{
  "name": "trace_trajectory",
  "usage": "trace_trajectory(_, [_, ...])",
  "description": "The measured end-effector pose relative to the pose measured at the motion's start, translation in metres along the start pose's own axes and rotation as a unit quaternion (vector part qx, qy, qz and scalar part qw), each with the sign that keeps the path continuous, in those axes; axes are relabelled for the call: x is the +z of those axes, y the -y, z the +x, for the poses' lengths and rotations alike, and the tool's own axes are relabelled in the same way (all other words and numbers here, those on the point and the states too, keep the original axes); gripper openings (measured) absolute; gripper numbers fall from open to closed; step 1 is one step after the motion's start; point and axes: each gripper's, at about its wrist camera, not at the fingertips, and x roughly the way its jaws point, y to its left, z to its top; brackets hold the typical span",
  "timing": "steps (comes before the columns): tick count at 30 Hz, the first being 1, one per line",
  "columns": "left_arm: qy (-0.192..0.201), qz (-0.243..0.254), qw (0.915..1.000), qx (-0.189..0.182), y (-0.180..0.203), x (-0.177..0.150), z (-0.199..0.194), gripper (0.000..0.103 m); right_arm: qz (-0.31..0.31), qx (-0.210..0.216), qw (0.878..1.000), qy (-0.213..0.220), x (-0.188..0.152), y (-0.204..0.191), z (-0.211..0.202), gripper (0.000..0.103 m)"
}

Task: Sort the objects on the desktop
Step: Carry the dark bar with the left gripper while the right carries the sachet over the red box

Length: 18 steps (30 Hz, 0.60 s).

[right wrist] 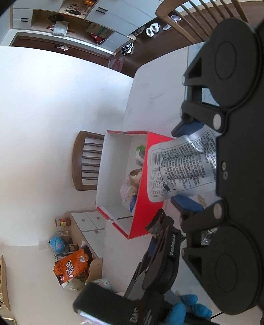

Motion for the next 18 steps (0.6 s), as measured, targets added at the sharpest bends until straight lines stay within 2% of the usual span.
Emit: trace_trajectory(18, [0.04, 0.019, 0.999, -0.002, -0.02, 0.056, -0.027, 0.033, -0.006, -0.004, 1.0, 0.02, 0.045, -0.002, 0.02, 0.063])
